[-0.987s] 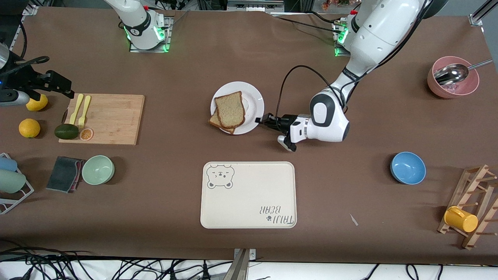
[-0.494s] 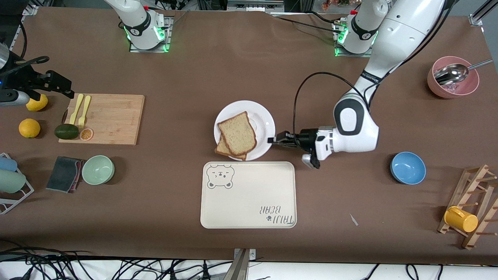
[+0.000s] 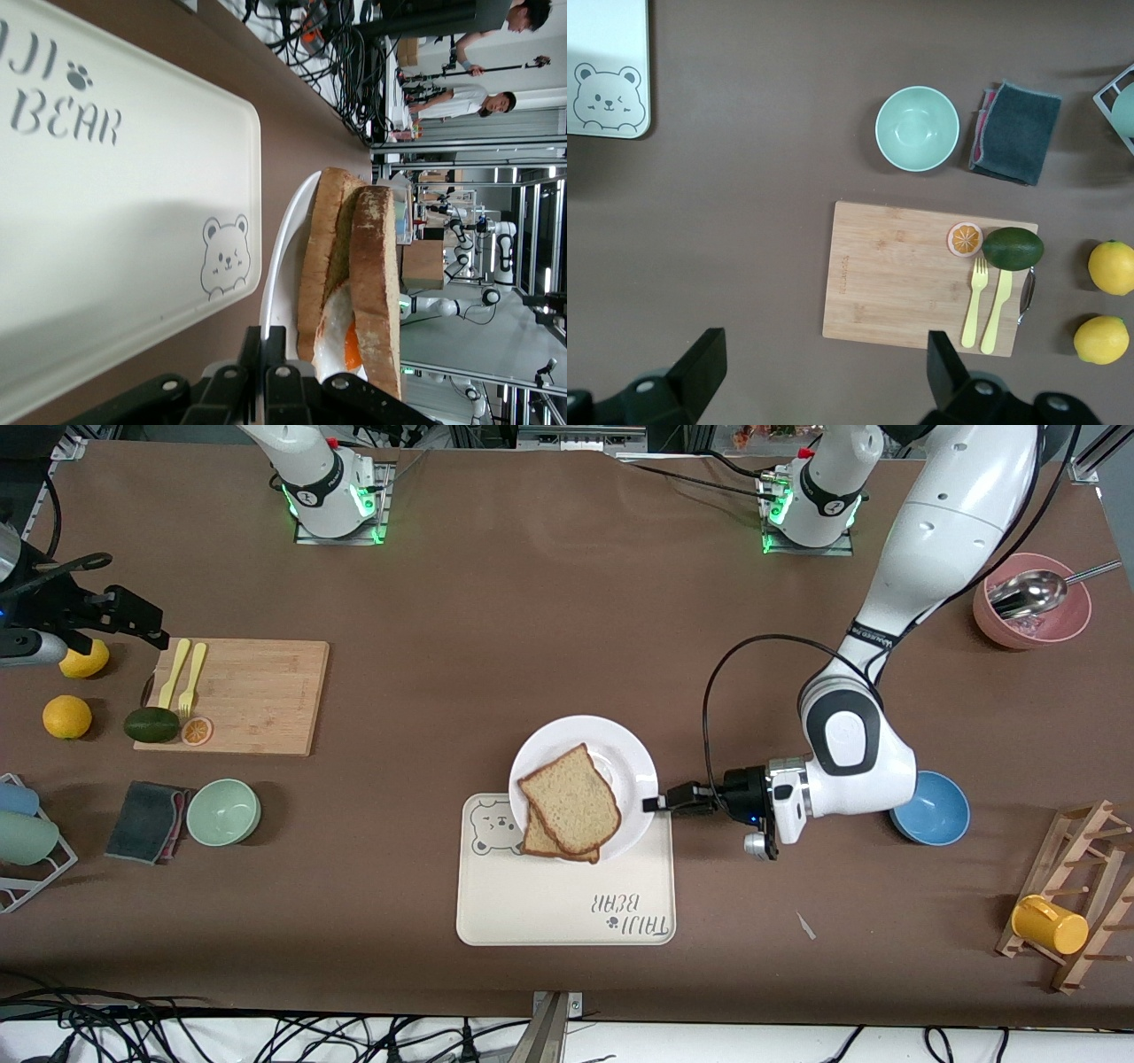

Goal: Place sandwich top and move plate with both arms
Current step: 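Drag the white plate toward the cream tray with the left gripper, then settle the plate on the tray and open the left gripper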

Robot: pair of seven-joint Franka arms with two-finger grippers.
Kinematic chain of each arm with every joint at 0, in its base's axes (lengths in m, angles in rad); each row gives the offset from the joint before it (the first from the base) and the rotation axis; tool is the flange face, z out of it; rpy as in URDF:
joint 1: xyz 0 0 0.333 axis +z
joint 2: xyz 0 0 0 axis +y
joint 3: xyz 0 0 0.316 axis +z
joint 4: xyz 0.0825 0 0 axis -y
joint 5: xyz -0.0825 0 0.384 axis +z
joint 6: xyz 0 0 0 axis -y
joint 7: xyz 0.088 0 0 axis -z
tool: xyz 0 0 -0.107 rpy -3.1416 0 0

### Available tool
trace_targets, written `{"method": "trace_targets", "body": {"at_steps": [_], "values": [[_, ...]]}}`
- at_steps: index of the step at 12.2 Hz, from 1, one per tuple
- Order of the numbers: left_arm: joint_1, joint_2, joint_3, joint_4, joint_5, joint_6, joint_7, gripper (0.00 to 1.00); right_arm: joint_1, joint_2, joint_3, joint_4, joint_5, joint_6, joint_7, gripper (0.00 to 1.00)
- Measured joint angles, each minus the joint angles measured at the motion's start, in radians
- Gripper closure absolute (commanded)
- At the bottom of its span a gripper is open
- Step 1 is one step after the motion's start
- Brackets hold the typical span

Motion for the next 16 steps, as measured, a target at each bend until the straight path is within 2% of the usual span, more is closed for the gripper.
{"method": "trace_targets", "body": {"at_steps": [3,6,9,12,16], "values": [[-0.009,0.134,0.001,0.146,0.0,0.043,0.0,1.0,0.0,0.0,0.0,0.0,0.0,0.0,0.0,0.0],[-0.065,0.249,-0.002,0.261,0.0,0.137,0.0,1.0,0.0,0.0,0.0,0.0,0.0,0.0,0.0,0.0],[-0.128,0.317,-0.003,0.321,-0.003,0.228,-0.001,1.0,0.0,0.0,0.0,0.0,0.0,0.001,0.0,0.0],[-0.139,0.367,-0.002,0.36,-0.033,0.245,-0.001,1.0,0.0,0.0,0.0,0.0,0.0,0.001,0.0,0.0],[-0.142,0.39,-0.002,0.367,-0.033,0.265,0.001,0.99,0.0,0.0,0.0,0.0,0.0,0.001,0.0,0.0]]}}
